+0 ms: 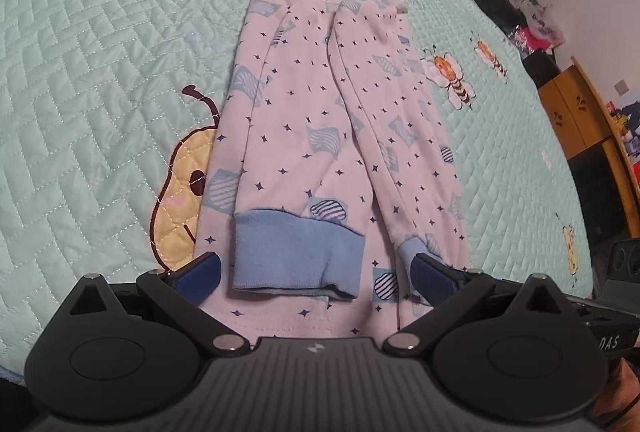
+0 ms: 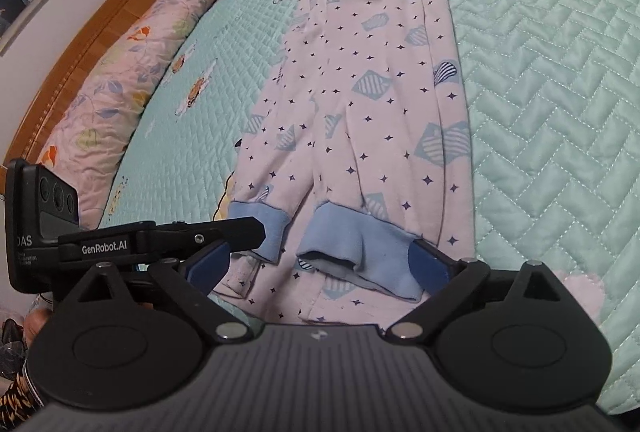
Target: Fold clothes
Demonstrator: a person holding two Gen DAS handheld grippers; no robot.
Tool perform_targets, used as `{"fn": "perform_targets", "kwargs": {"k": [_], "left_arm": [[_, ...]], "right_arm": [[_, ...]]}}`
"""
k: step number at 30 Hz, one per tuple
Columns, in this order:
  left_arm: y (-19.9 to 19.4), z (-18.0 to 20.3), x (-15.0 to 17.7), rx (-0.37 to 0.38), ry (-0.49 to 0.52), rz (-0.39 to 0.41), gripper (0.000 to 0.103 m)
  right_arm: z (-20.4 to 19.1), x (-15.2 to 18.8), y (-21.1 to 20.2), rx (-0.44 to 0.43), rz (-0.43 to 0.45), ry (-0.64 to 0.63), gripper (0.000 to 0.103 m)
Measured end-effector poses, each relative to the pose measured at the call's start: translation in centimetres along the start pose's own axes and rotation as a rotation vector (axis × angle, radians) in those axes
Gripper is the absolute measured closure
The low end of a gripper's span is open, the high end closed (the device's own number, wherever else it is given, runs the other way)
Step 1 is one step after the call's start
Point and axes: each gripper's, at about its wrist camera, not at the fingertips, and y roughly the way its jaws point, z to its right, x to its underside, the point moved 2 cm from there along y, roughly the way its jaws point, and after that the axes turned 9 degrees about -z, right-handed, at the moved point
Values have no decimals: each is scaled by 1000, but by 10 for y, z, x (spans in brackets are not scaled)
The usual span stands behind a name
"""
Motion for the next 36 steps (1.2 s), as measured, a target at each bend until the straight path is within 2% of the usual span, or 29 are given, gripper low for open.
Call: {"fn": "perform_targets", "kwargs": {"k": [4,8,11,13,16,17,18,19,22,27,30,32,33,35,36], "left_arm": [[0,2,-1,-10,1,-3,0],[-5,1,-1,9,-2,-7,0],[-19,-4,-4,146,-61,-32,1],[-33,-8,-6,201,-83,3,1],[-44,-14,-11,167,-112,41,1],[-45,-18,-13,159,-129,34,1],[-46,-21,-14,151,-149,25,1],[-48,-23,-14,160,-165,19,1],[-58,-20,-14,226,-154,35,1],[-35,-4,-24,239,-133,14,0],[-6,-9,-19,218,-182,-48,1],[1,-14,-12,208,-188,-46,4],[-1,-14,-10,215,-181,-41,4],[-5,-17,-10,226,-184,-54,4],[-5,-19,-10,233,-192,-58,4]], "right_arm": [[1,2,-4,-13,8,-15,7],[12,-1,-23,-95,22,21,7],[25,-4,-43,-160,57,79,7],[33,-7,-55,-227,90,104,7],[47,-8,-55,-315,115,170,7],[52,-8,-46,-318,75,184,7],[57,-6,-33,-290,12,181,10],[58,-3,-25,-236,-29,167,27],[52,1,-35,-213,-8,153,25],[37,-14,-46,-319,67,177,24],[33,-20,-31,-419,47,207,25],[43,-14,-9,-411,-18,268,25],[48,-8,-6,-434,-11,289,26],[46,-2,-9,-440,10,254,28],[41,-2,-10,-417,-4,223,28]]}}
